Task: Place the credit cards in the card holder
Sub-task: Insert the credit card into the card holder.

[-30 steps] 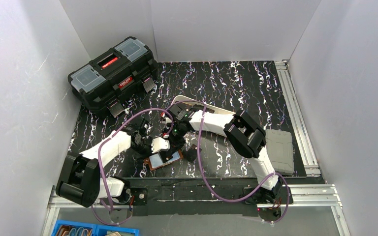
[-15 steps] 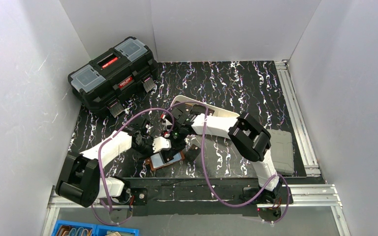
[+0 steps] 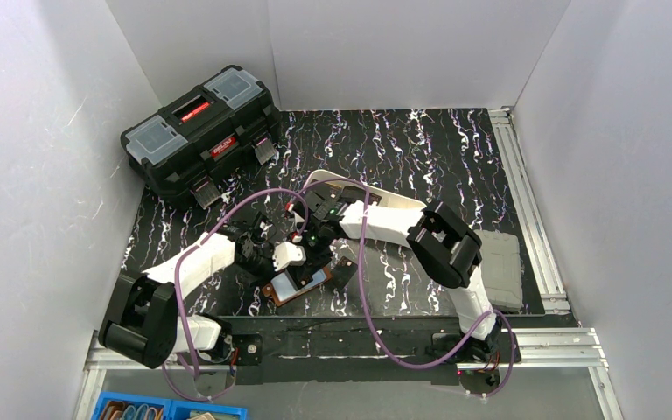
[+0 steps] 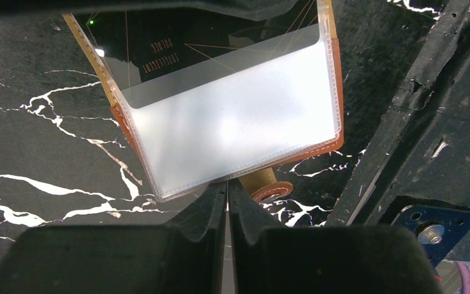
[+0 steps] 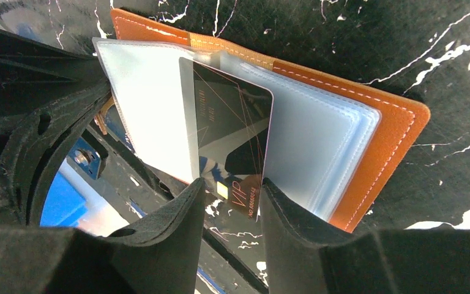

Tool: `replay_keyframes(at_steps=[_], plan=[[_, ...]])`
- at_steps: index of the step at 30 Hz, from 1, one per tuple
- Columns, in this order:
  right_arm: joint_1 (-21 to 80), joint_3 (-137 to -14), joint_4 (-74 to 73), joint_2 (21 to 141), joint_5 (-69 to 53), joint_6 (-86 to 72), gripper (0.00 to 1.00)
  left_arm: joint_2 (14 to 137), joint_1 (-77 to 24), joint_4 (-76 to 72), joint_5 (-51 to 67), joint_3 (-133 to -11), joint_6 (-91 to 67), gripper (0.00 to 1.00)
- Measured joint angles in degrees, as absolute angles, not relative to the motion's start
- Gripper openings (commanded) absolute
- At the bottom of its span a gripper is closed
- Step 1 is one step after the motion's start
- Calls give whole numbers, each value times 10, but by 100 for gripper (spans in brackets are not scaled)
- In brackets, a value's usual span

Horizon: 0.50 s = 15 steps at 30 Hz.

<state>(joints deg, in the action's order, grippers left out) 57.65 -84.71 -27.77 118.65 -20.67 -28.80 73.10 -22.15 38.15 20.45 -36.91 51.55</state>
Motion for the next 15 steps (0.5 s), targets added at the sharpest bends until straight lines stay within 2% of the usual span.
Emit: replay_keyframes(at_steps=[15], plan=[[582,-827,-270,1168,-175,-278,47,727,-222,386,223,-369,503,0]])
